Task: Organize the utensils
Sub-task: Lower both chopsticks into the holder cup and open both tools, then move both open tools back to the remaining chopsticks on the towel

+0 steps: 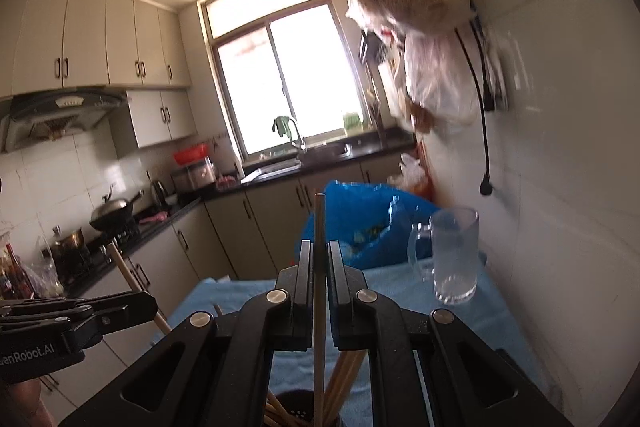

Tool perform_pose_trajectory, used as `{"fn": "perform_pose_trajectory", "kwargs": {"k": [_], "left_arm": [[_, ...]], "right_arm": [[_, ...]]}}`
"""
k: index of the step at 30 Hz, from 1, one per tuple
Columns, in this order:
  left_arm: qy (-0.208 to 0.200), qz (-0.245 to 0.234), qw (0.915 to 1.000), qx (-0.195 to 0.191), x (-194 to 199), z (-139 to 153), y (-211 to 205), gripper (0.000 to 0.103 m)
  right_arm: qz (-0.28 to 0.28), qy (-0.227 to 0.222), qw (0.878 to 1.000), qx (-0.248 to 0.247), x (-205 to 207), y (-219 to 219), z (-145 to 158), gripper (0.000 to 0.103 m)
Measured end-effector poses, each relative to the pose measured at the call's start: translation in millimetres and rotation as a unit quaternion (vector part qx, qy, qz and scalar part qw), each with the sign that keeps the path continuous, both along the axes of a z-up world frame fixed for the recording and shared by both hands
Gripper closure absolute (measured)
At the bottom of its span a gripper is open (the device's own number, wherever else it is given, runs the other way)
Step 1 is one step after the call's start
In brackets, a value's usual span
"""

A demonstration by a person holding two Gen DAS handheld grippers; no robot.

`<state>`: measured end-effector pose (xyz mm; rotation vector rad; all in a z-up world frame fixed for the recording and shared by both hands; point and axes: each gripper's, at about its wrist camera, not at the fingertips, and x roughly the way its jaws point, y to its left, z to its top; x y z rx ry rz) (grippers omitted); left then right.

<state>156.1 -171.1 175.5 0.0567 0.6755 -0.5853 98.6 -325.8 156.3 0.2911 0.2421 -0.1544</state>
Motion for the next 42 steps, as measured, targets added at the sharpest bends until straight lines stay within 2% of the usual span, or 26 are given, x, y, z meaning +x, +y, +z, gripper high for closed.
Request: {"fn": "perform_pose_trajectory", "kwargs": {"k": [7,8,9,11,17,19,21,25,28,32,36,39,42], "left_arm": [[0.014,0.01,0.9998,0.003,8,-17,0,0.097],[0.015,0.012,0.9998,0.002,8,-16,1,0.095],[0.017,0.012,0.9998,0.0,8,-15,2,0.092],[0.02,0.013,0.9997,-0.008,7,-11,4,0.075],[0.002,0.022,0.9994,-0.027,-12,9,25,0.072],[-0.01,0.028,0.999,-0.034,-22,16,37,0.067],[-0.021,0.037,0.9982,-0.042,-34,19,53,0.065],[-0.027,0.058,0.997,-0.044,-55,11,85,0.059],[-0.023,0.076,0.9962,-0.036,-64,-6,105,0.054],[-0.002,0.11,0.9939,0.001,-71,-52,132,0.046],[0.062,0.139,0.9871,0.049,-66,-118,156,0.045],[0.121,0.154,0.9791,0.055,-61,-159,174,0.046],[0.148,0.164,0.973,0.068,-63,-186,185,0.046]], "right_arm": [[0.01,0.025,1.0,0.013,5,-4,-16,0.095],[0.012,0.028,0.999,0.016,5,-5,-16,0.092],[0.012,0.029,0.999,0.019,4,-7,-15,0.084],[0.01,0.024,0.999,0.022,-1,-8,-11,0.07],[-0.005,-0.008,1.0,0.011,-30,-7,13,0.06],[-0.011,-0.018,1.0,0.013,-47,-6,19,0.055],[-0.014,-0.024,0.999,0.019,-63,-7,20,0.048],[-0.023,-0.021,0.999,0.036,-92,-6,8,0.042],[-0.02,0.007,0.998,0.052,-104,-2,-13,0.04],[-0.007,0.063,0.995,0.079,-107,4,-52,0.039],[0.015,0.123,0.987,0.101,-105,17,-95,0.039],[0.031,0.16,0.981,0.104,-100,26,-117,0.039],[0.053,0.186,0.976,0.101,-93,40,-130,0.039]]}}
